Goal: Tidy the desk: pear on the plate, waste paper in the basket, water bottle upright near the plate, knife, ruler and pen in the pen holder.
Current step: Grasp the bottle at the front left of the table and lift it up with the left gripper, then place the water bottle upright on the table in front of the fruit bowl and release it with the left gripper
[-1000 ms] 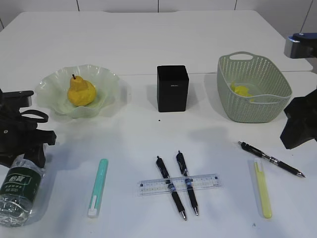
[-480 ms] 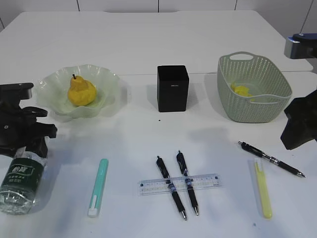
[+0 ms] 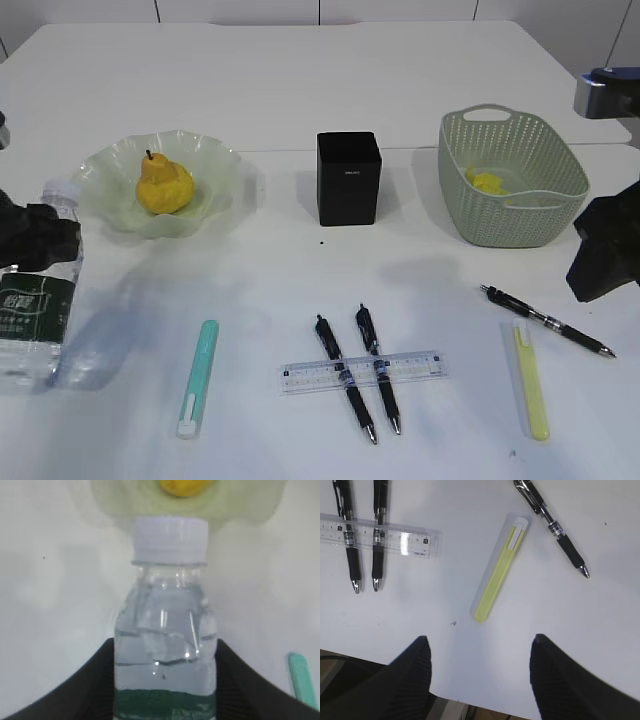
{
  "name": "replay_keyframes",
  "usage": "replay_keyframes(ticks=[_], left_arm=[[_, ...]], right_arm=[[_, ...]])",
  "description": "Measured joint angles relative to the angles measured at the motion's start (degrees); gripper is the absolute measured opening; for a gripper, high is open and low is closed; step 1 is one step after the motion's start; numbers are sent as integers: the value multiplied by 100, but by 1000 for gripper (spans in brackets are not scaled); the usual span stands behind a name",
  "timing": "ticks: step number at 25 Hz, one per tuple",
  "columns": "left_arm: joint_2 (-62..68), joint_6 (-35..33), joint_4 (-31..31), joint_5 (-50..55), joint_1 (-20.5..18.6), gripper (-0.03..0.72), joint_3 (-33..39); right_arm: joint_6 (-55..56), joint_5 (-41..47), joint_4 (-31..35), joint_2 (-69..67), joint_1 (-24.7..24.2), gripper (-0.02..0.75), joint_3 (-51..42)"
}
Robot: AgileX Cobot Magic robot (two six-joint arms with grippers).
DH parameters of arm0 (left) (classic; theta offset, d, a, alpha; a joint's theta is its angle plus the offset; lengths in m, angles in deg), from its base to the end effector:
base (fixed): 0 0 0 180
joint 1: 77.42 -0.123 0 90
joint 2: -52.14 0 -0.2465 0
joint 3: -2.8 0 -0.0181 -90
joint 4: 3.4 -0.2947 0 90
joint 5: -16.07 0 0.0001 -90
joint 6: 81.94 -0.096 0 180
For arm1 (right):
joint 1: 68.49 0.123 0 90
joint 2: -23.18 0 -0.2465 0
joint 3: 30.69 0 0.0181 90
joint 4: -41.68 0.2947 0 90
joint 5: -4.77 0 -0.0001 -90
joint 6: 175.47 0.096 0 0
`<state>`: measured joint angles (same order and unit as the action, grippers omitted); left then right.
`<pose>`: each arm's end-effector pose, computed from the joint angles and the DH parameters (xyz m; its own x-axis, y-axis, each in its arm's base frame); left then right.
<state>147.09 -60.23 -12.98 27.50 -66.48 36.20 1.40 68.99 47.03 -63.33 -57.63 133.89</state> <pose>0.3204 -0.0587 0.1268 -0.7667 -0.0689 -0.6382 0.0053 0.9935 -0.1136 0.2931 0.0644 0.2330 -0.9502 -0.1964 -0.2422 -0.2209 0.9722 0.0781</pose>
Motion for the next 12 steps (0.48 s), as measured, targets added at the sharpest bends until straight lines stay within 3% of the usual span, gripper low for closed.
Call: replay_keyframes(ticks=[12], left_arm=[[-1700,0,-400,-2065,0,365,1882]], right_arm=[[11,0,0,0,0,462,0]])
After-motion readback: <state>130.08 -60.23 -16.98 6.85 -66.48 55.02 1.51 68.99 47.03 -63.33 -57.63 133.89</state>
